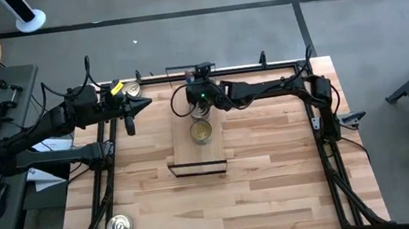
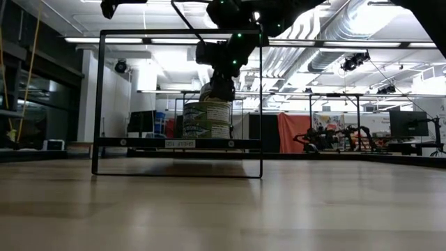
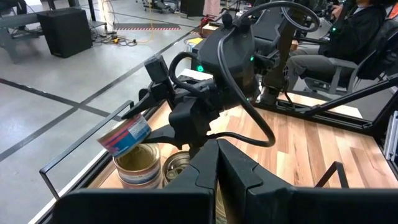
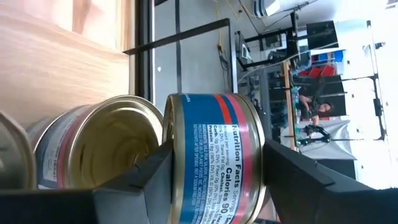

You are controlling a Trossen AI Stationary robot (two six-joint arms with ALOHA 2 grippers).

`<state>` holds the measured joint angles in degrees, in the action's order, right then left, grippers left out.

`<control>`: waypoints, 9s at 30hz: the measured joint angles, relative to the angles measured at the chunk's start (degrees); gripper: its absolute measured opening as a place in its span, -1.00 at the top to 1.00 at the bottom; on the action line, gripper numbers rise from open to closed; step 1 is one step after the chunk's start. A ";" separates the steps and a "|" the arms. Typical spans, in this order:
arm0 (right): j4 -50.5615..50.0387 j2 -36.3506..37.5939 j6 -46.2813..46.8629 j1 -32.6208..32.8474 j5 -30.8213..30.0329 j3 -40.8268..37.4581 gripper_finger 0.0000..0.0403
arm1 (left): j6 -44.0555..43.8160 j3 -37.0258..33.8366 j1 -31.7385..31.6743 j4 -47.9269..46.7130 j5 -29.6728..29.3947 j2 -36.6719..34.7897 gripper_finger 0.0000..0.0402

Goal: Stack canned seafood by type on shelf
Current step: Stack the blue pink tuna can on top of the other blue pink tuna cans on the shelf

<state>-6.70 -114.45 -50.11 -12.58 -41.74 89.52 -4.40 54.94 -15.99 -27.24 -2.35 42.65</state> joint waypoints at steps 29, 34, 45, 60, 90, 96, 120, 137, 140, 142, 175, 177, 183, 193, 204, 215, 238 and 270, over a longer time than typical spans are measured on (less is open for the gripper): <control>-11.81 1.72 9.34 0.37 5.12 0.00 -0.38 | 0.07 0.00 0.02 -0.82 0.02 -0.02 1.00; -16.11 1.75 12.49 0.54 7.41 2.27 -0.41 | 0.07 0.00 0.00 -2.14 0.00 0.00 1.00; -27.57 1.75 21.92 0.59 10.57 11.12 -0.41 | -3.01 0.02 0.02 -3.76 -0.01 -0.02 1.00; -66.26 1.77 46.26 0.59 21.19 28.78 -0.41 | -18.44 0.02 1.10 -14.55 7.53 9.76 1.00; -31.59 42.32 88.84 27.46 34.11 -40.92 0.32 | -51.00 -3.48 65.56 -31.82 -4.46 21.28 1.00; -18.89 38.93 104.45 34.31 27.40 -40.89 0.91 | -61.48 -3.54 78.05 -29.13 -4.31 24.98 1.00; -14.80 32.70 112.05 41.31 25.13 -40.89 1.00 | -67.68 -6.54 81.27 -9.03 -1.33 45.29 1.00; -21.20 32.70 129.22 64.90 23.37 -40.89 1.00 | -30.34 -0.41 51.48 32.48 -8.42 65.26 1.00; -20.09 32.70 134.24 69.05 20.22 -40.89 1.00 | -21.33 6.90 49.65 31.87 -8.35 69.66 1.00; -18.44 32.70 134.90 70.54 18.24 -40.89 1.00 | -15.56 11.70 48.68 30.62 -8.38 72.39 1.00; 1.53 4.72 90.60 47.50 30.34 -27.61 1.00 | -18.03 1.84 51.04 37.51 -18.47 64.00 1.00; 0.05 4.74 90.18 47.43 29.91 -26.92 1.00 | -17.58 1.84 51.03 37.12 -18.44 64.00 1.00; -3.83 4.74 88.65 47.37 29.76 -24.87 1.00 | -16.21 1.83 50.99 37.57 -18.44 64.00 1.00; -3.64 4.74 89.07 47.06 29.73 -24.59 1.00 | -16.39 1.84 51.08 37.54 -17.54 64.00 1.00; -3.25 4.76 90.17 47.06 29.36 -24.59 1.00 | -19.30 1.83 51.13 43.98 -17.87 68.45 1.00; -0.65 7.44 90.17 47.23 28.60 -24.61 1.00 | -20.88 2.08 52.35 38.22 -19.87 68.11 1.00; -1.94 12.17 86.22 46.71 26.99 -24.63 1.00 | -21.27 1.90 54.58 35.75 -25.60 68.24 1.00; -8.51 12.13 92.81 50.58 31.72 -24.63 1.00 | -20.50 1.84 54.78 40.60 -14.34 65.62 1.00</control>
<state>-15.20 -102.32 42.69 38.00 -10.02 64.88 -24.91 56.77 38.80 13.36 -16.69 108.27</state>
